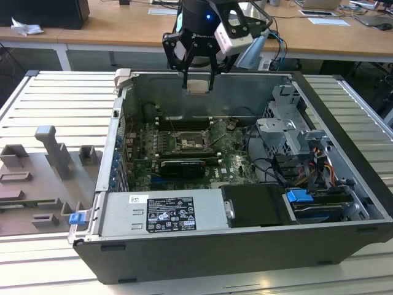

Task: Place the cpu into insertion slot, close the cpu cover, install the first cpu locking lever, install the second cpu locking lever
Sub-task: 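Place the cpu into insertion slot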

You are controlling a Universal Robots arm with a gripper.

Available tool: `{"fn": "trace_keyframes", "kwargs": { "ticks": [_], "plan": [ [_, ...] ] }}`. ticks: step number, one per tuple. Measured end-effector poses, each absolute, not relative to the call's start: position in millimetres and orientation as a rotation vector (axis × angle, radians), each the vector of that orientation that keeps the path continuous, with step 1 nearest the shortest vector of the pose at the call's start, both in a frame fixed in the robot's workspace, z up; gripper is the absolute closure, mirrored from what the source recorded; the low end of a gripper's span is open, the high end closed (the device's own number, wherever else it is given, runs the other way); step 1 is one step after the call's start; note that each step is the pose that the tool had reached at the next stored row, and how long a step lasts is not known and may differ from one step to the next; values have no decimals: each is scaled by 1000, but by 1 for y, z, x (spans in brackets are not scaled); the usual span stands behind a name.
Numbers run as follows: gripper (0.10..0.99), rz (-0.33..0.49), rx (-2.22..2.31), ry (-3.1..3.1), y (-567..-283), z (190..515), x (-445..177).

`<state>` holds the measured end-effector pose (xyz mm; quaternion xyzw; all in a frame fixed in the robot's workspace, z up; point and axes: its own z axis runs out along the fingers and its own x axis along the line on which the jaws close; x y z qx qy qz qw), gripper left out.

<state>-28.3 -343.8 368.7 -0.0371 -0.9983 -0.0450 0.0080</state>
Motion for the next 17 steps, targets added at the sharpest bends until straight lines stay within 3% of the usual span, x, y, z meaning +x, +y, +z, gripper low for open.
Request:
{"fn": "trace_keyframes", "kwargs": {
  "ticks": [17],
  "plan": [
    [545,-141,-199,-3118,-344,369,-28]
  ]
}}
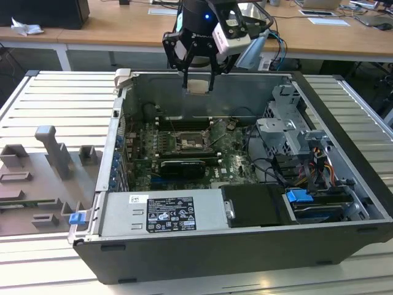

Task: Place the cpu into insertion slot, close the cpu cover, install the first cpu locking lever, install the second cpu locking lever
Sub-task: 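Place the cpu into insertion slot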

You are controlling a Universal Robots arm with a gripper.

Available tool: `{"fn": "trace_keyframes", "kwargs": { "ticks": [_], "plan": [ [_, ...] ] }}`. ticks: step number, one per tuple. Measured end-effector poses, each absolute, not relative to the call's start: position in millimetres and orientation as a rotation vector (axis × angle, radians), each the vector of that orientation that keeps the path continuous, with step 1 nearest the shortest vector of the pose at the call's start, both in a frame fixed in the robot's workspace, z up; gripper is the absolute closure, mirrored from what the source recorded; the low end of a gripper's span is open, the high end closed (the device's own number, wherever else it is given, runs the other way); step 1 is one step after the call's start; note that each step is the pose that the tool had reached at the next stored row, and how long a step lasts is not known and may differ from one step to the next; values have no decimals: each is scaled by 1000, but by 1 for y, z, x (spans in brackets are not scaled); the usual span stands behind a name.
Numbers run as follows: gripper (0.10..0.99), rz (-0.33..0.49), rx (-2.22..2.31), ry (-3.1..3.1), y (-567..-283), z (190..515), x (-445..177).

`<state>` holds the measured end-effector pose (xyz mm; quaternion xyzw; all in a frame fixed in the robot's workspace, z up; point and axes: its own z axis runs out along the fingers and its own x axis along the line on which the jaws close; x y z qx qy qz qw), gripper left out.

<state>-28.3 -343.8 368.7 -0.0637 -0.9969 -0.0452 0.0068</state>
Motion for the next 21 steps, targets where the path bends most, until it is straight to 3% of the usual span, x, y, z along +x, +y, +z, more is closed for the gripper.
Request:
{"fn": "trace_keyframes", "kwargs": {
  "ticks": [21],
  "plan": [
    [545,-142,-298,-3113,-344,369,-28]
  ]
}}
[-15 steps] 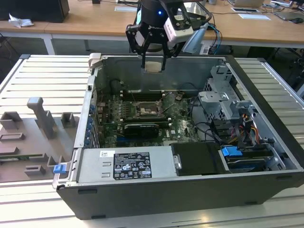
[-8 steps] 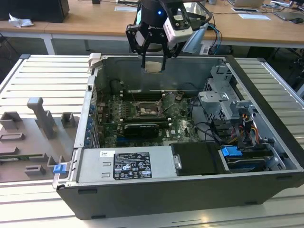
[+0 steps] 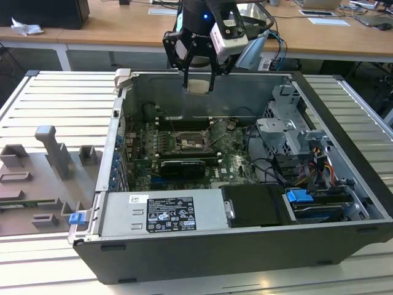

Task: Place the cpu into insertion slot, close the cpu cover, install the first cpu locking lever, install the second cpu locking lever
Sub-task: 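Place the cpu into insertion slot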

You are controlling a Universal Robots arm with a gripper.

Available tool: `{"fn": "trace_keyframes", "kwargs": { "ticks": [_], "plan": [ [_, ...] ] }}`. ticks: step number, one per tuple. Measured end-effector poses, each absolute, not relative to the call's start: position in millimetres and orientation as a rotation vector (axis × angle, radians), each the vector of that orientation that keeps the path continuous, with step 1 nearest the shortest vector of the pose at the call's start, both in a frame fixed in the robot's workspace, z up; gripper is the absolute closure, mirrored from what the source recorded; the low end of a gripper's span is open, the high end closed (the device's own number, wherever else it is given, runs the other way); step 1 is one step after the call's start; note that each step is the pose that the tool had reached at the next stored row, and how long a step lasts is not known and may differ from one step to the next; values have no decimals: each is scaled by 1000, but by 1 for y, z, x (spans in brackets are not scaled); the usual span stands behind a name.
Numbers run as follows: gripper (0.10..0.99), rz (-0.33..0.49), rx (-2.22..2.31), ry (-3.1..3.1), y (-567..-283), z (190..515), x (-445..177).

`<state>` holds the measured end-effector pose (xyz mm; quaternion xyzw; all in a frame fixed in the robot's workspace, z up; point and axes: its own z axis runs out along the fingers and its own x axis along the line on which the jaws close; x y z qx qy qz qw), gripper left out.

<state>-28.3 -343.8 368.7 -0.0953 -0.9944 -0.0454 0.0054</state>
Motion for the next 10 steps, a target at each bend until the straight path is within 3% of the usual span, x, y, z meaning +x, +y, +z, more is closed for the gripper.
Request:
{"fn": "trace_keyframes", "kwargs": {
  "ticks": [10],
  "plan": [
    [545,-143,-344,-3110,-344,369,-28]
  ]
}}
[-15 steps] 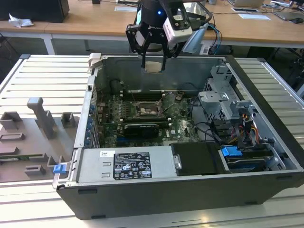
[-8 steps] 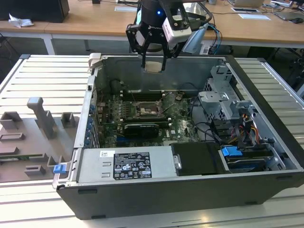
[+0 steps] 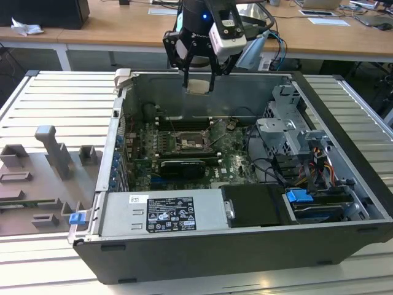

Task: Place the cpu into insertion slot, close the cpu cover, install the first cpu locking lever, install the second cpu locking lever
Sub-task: 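Place the cpu into insertion slot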

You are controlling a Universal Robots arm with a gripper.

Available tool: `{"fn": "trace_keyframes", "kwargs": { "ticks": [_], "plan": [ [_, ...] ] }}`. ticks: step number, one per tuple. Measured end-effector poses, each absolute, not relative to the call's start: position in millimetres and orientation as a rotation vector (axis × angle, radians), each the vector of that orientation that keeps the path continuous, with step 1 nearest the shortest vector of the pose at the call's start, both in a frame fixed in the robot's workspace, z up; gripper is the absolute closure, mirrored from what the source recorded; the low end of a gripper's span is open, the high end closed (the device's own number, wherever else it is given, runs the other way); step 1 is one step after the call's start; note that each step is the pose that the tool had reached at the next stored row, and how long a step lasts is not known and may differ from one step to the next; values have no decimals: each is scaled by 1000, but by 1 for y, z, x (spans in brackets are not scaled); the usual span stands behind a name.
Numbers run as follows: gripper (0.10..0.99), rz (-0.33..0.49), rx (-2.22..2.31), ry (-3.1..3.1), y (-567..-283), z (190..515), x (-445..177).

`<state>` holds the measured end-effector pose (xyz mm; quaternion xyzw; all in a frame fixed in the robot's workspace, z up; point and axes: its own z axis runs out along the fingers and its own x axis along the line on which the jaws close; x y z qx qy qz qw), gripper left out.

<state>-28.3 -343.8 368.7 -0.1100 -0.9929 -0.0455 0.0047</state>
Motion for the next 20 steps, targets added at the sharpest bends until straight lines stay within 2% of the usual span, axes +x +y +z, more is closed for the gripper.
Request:
{"fn": "trace_keyframes", "kwargs": {
  "ticks": [20],
  "plan": [
    [545,-143,-410,-3104,-344,368,-28]
  ]
}}
